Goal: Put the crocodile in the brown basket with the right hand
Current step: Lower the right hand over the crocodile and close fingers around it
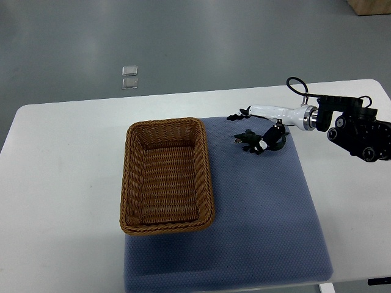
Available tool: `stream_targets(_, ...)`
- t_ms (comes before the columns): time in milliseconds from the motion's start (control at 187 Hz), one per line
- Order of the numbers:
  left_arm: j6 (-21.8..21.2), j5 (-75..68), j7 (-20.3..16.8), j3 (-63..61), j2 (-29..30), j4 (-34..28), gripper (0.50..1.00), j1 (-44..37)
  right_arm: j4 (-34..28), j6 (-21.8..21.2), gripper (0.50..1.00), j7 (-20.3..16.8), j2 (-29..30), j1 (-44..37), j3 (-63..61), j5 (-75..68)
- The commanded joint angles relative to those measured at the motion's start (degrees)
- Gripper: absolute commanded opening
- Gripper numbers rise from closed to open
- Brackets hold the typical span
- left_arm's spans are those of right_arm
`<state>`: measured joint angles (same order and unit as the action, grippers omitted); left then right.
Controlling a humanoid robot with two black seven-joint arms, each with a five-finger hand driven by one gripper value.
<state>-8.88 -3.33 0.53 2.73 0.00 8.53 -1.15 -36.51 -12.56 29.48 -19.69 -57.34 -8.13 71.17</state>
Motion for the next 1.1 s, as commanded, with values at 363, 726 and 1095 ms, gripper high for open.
stream_targets(363,0.0,0.0,0.0,0.0,0.0,0.08,1.0,0.01,1.09,9.65,0.881,-0.03,1.41,-2.86,10.24,5.12)
stream_targets(726,0.0,0.0,0.0,0.0,0.0,-0.01,1.0,0.01,1.52,9.04,0.864,-1.7,3.17,-7.17,16.65,5.12)
stream_targets(1095,0.0,0.0,0.0,0.0,0.0,-0.01,1.0,0.01,3.9,8.25,0.801,-2.93,4.57,-7.96,20.08,5.29)
